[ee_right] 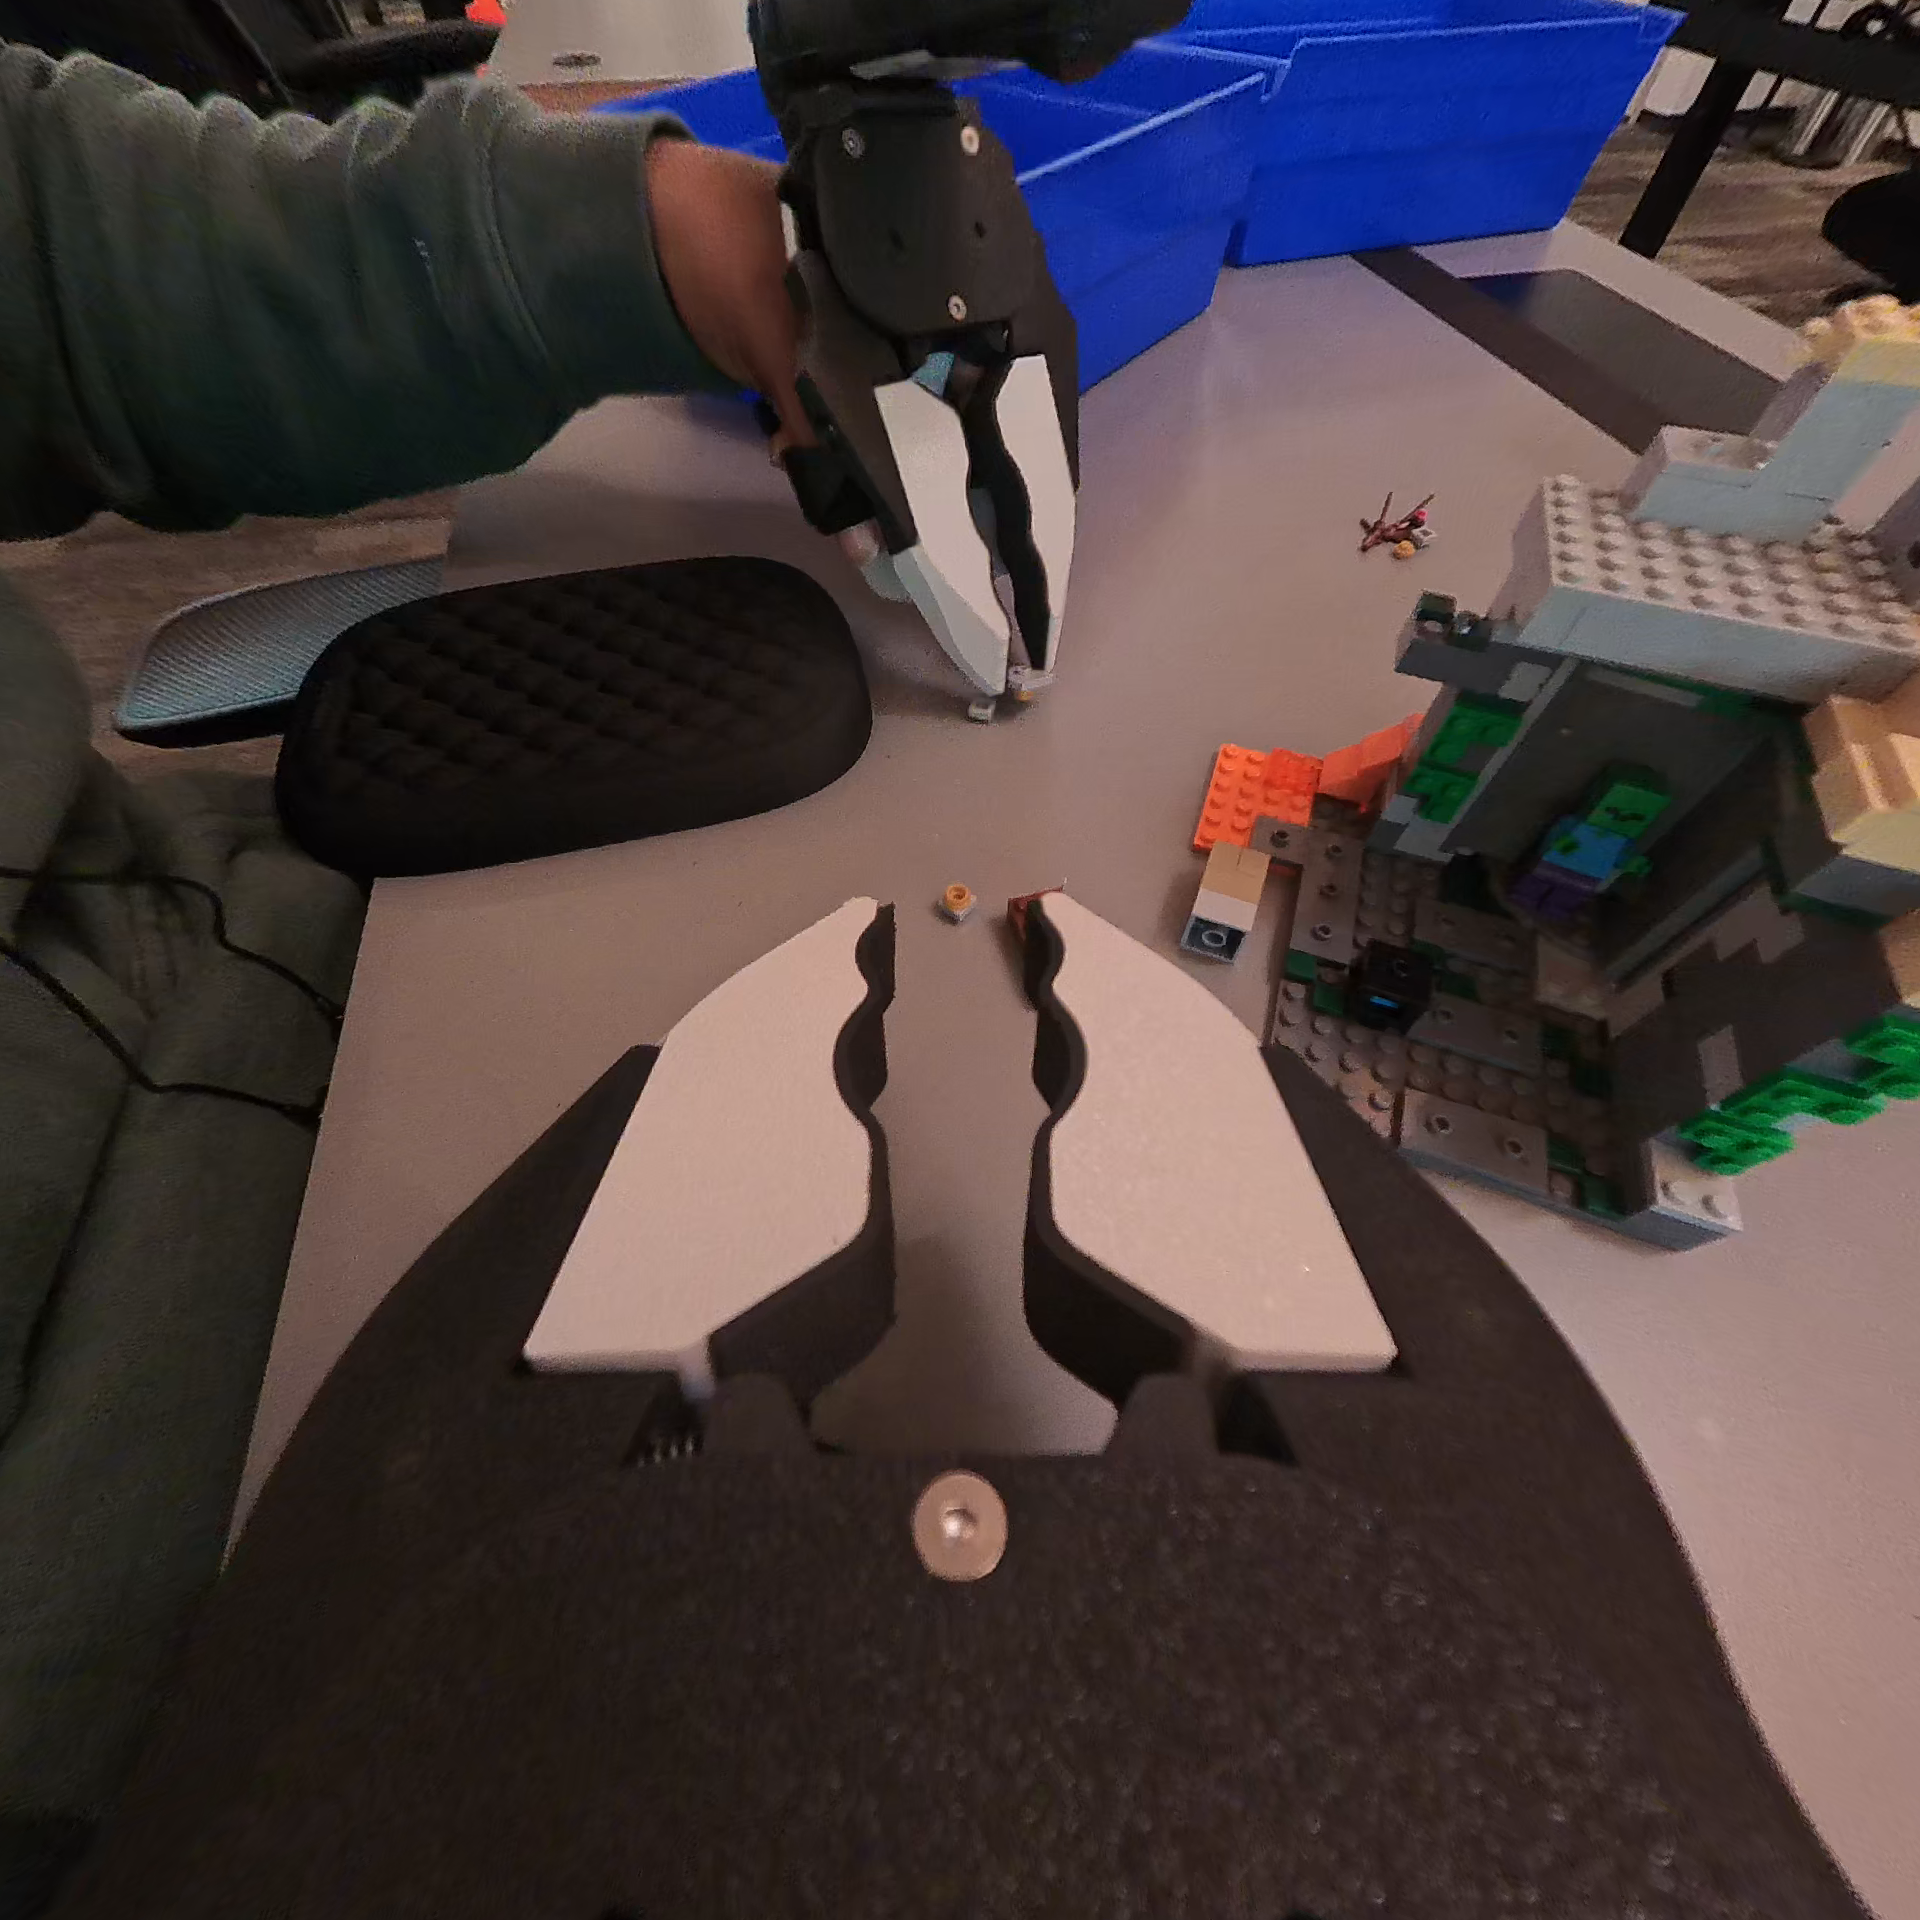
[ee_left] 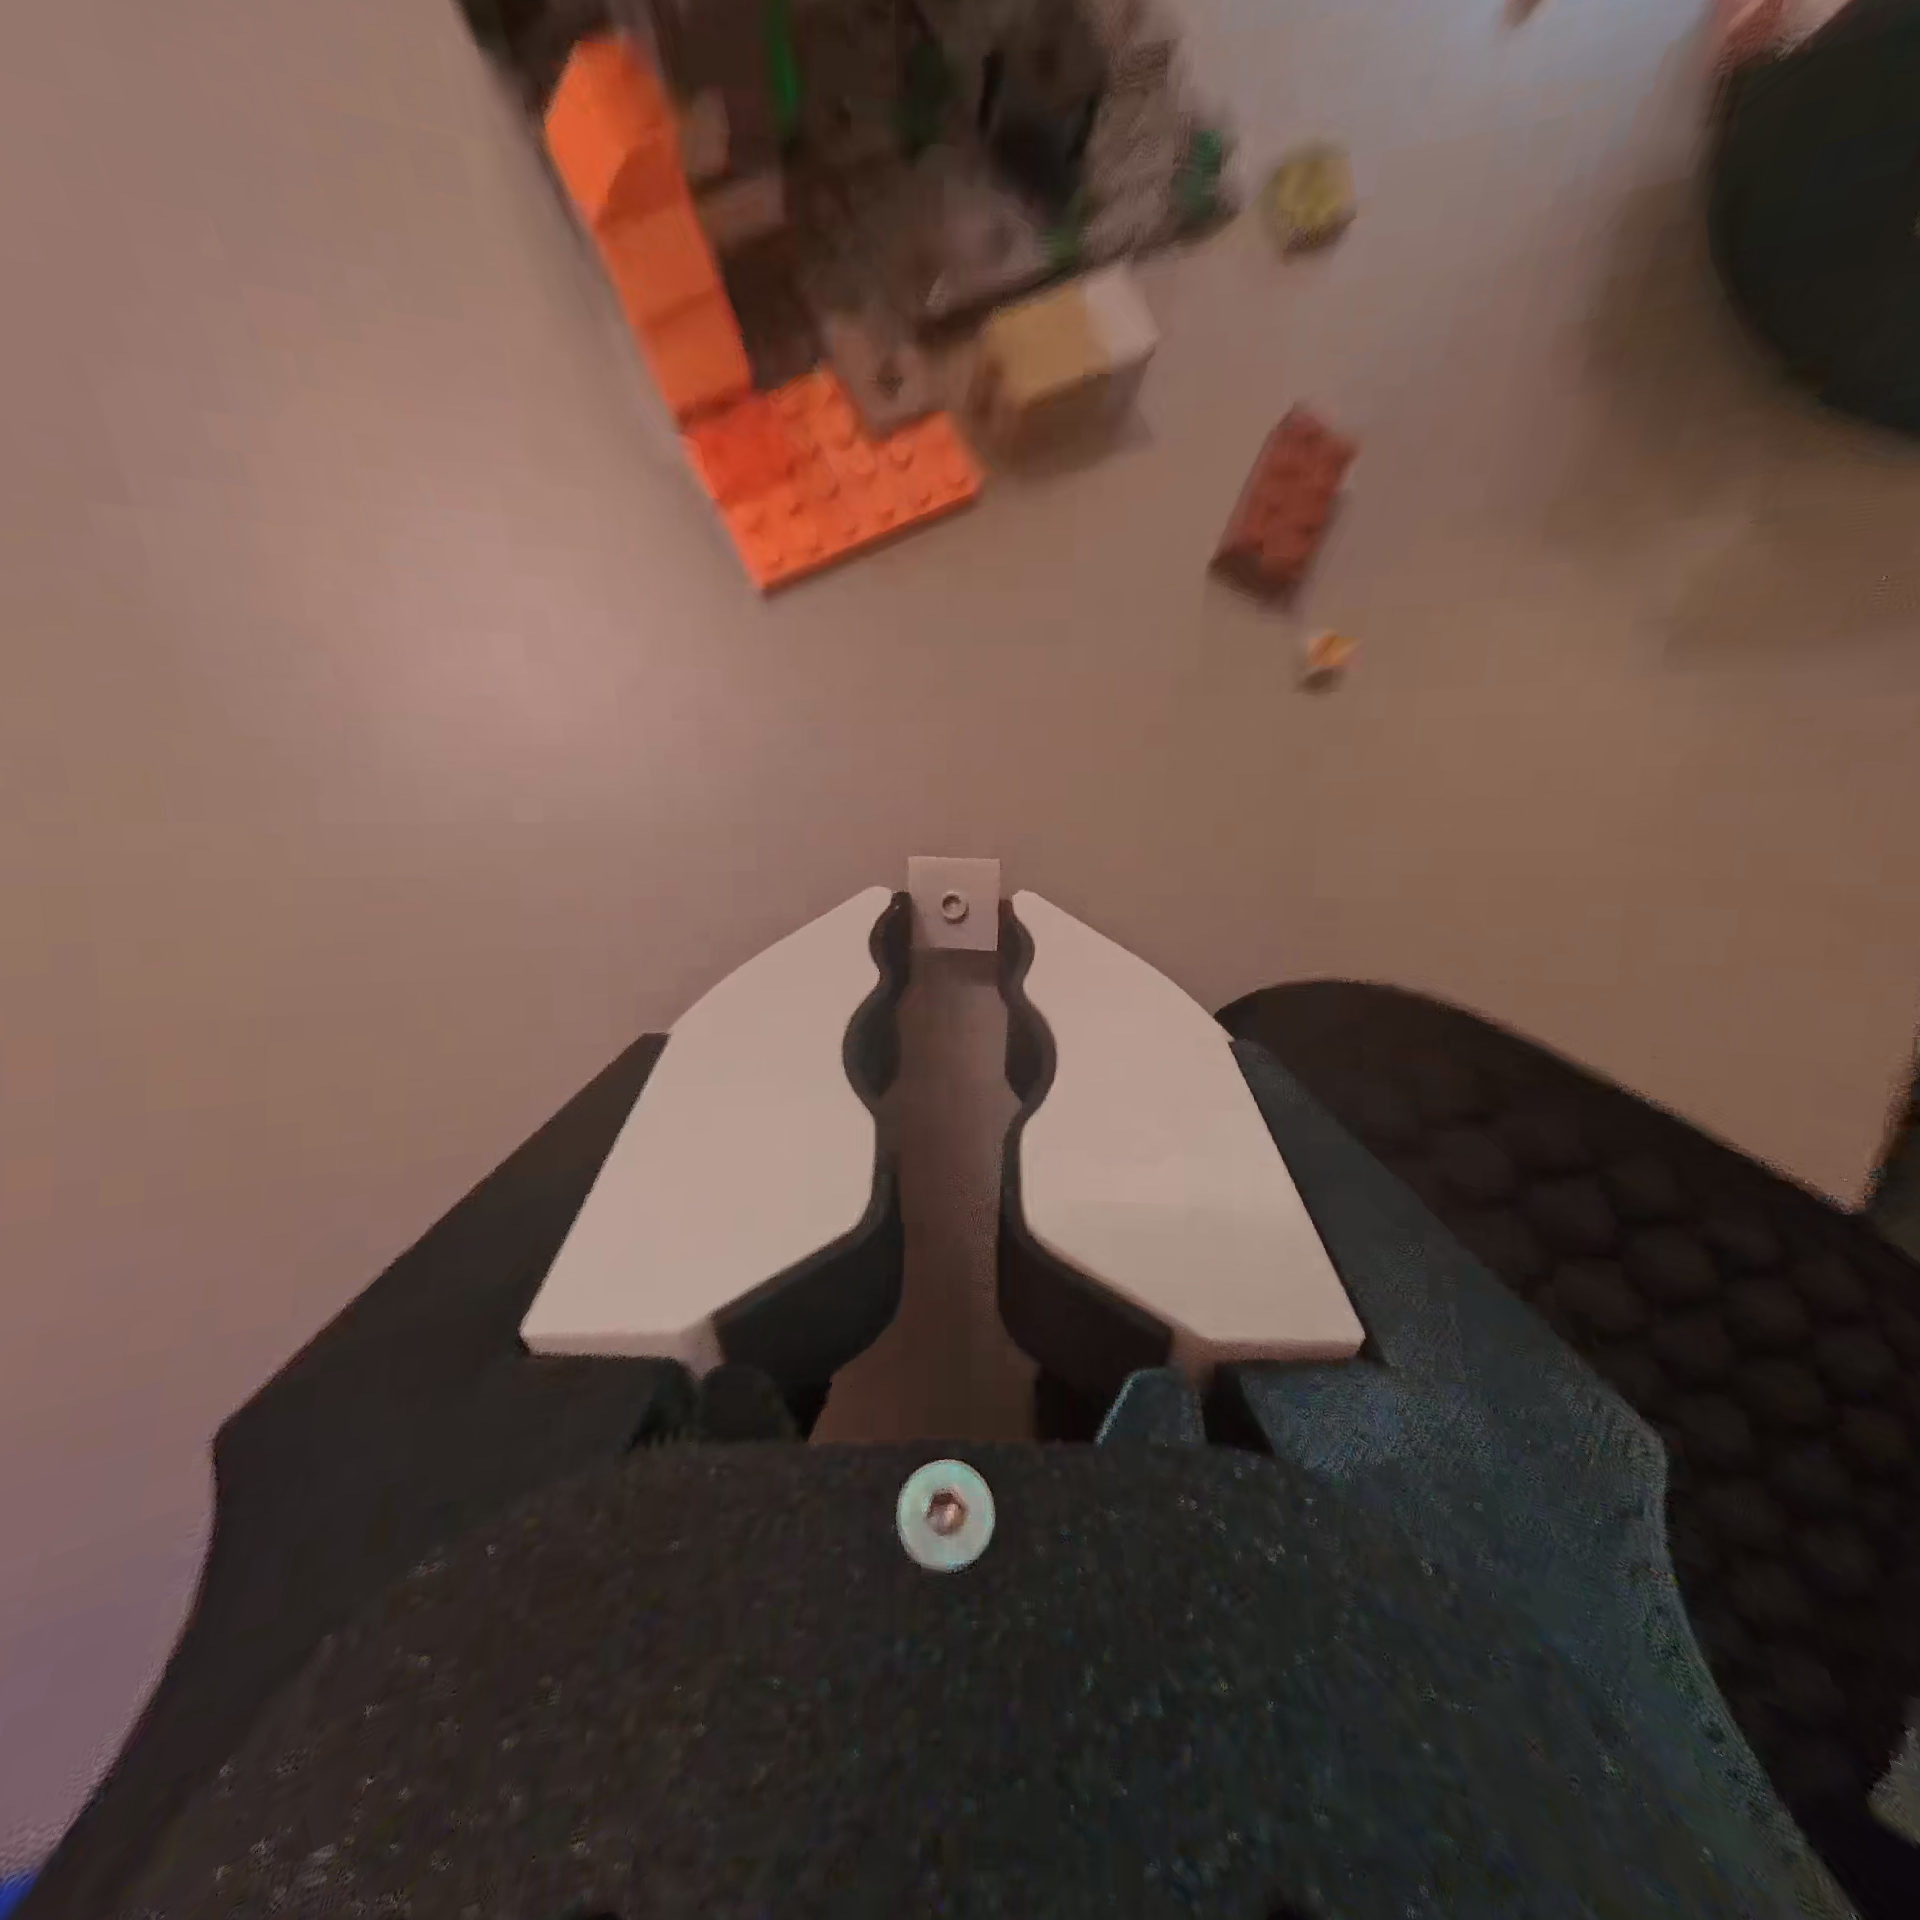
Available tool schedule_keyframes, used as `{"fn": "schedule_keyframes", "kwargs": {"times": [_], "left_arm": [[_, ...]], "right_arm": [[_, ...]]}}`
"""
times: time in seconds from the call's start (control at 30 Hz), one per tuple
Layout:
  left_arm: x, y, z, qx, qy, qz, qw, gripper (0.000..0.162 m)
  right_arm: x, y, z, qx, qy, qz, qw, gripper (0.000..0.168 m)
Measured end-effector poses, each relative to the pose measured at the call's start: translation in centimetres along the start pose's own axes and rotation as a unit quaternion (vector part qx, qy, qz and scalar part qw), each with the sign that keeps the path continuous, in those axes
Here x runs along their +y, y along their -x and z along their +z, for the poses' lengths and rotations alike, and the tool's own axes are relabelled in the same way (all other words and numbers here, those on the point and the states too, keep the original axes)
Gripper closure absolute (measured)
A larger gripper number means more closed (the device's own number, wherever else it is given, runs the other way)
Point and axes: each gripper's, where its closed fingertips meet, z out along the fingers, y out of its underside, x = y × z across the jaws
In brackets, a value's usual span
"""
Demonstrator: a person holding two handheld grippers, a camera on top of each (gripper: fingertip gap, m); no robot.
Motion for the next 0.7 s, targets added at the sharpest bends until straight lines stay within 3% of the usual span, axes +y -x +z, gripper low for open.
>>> {"fn": "schedule_keyframes", "kwargs": {"times": [0.1, 0.2, 0.3, 0.43, 0.7], "left_arm": [[-3.9, -3.2, -1.5, 0.108, -0.133, -0.048, 0.984, 0.147], [-8.1, -6.1, -4.5, 0.221, -0.265, -0.097, 0.934, 0.147], [-10.8, -8.1, -6.5, 0.298, -0.335, -0.128, 0.885, 0.147], [-12.4, -10.0, -6.9, 0.359, -0.358, -0.146, 0.850, 0.147], [-12.9, -12.1, -5.2, 0.393, -0.331, -0.150, 0.845, 0.147]], "right_arm": [[-1.5, -0.4, -0.1, 0.031, -0.030, -0.020, 0.999, 0.146], [-4.0, -0.5, -0.4, 0.077, -0.074, -0.059, 0.993, 0.151], [-5.8, -0.5, -0.6, 0.129, -0.089, -0.112, 0.981, 0.154], [-7.5, -0.2, -0.7, 0.173, -0.098, -0.168, 0.965, 0.154], [-7.8, 0.5, -0.5, 0.186, -0.090, -0.224, 0.953, 0.158]]}}
